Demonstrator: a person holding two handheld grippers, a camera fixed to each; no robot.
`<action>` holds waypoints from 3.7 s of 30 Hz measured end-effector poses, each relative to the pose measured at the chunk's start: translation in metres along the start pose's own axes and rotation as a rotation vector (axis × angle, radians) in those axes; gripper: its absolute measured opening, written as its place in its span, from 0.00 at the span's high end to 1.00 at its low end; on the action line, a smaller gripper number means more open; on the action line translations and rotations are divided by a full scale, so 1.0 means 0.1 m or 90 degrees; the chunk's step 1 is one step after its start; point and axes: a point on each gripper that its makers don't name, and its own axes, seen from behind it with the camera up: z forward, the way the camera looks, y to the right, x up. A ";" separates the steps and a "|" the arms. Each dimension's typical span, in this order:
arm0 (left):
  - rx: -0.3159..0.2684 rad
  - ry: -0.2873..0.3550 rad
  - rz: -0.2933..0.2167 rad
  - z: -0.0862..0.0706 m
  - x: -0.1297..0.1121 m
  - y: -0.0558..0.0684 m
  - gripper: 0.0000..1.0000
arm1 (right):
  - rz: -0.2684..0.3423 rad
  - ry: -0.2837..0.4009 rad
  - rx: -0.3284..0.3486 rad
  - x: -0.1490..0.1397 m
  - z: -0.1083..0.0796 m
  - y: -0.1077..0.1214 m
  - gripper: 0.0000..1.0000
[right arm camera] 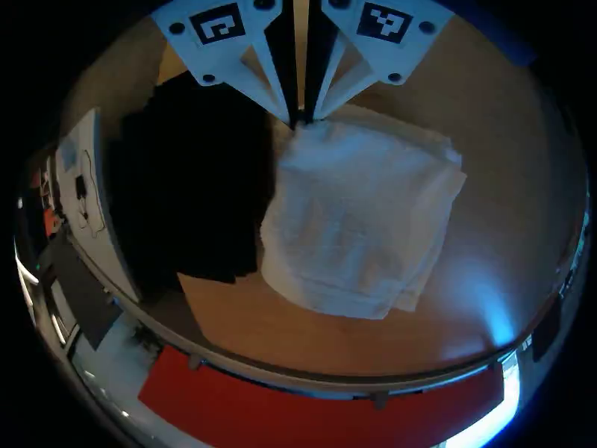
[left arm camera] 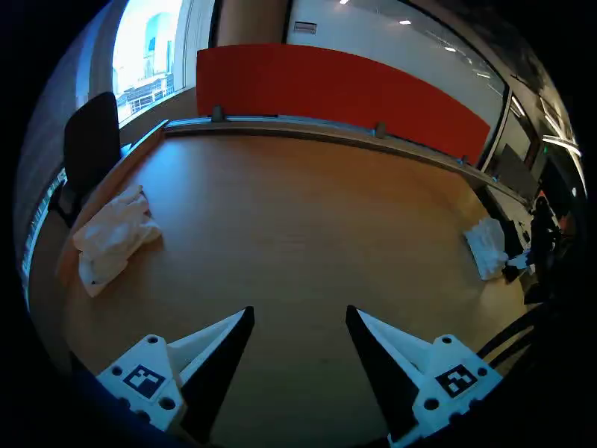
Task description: Fold towel
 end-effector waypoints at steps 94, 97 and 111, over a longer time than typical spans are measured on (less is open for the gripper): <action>-0.023 0.040 0.008 -0.11 0.17 0.03 0.09 | 0.132 0.372 -0.083 0.81 -1.14 -0.09 0.16; -0.023 0.044 0.008 -0.11 0.19 0.03 0.09 | 0.146 0.390 -0.083 0.87 -1.19 -0.09 0.16; -0.020 0.089 0.008 -0.09 0.42 0.02 0.09 | 0.185 0.506 -0.099 1.23 -1.65 -0.08 0.10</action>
